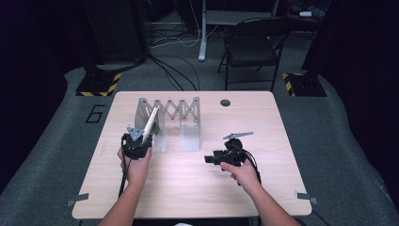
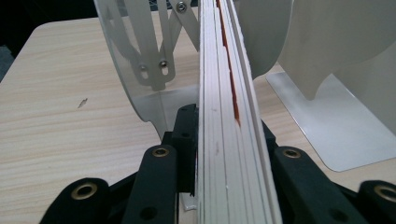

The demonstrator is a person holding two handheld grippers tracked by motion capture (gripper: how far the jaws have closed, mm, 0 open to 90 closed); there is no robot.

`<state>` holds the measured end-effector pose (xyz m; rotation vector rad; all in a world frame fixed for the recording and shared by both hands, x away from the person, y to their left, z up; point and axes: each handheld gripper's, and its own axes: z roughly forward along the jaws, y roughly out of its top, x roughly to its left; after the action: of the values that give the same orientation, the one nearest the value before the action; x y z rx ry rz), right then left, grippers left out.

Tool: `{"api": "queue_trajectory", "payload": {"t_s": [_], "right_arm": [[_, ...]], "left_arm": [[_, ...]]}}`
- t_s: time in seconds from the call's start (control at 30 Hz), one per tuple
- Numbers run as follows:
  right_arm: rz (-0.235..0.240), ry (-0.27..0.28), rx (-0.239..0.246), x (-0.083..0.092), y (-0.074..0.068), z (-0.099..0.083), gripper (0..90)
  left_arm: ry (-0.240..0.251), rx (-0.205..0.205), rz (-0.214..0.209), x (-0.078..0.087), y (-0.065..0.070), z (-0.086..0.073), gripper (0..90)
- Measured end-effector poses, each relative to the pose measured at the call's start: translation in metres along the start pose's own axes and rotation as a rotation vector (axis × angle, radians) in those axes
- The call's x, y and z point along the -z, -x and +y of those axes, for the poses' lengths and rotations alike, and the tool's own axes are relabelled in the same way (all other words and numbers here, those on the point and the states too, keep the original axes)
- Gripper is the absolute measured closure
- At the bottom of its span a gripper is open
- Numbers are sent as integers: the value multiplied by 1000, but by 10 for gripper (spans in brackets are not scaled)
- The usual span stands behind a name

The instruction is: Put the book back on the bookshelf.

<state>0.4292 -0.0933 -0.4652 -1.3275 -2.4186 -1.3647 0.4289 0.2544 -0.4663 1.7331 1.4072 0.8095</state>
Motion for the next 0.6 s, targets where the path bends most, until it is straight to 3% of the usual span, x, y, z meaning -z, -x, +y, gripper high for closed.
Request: {"api": "queue_trajectory", "payload": {"t_s": [0.23,0.43,0.6], "right_arm": [[1,-1,6,-1,0,0,408],[1,-2,6,-2,0,0,410],[0,-2,6,-2,0,0,411]], "left_arm": [[5,-41,11,8,2,4,695],[37,-38,7,16,1,9,654],[28,-44,-5,20,-1,12,612]]}}
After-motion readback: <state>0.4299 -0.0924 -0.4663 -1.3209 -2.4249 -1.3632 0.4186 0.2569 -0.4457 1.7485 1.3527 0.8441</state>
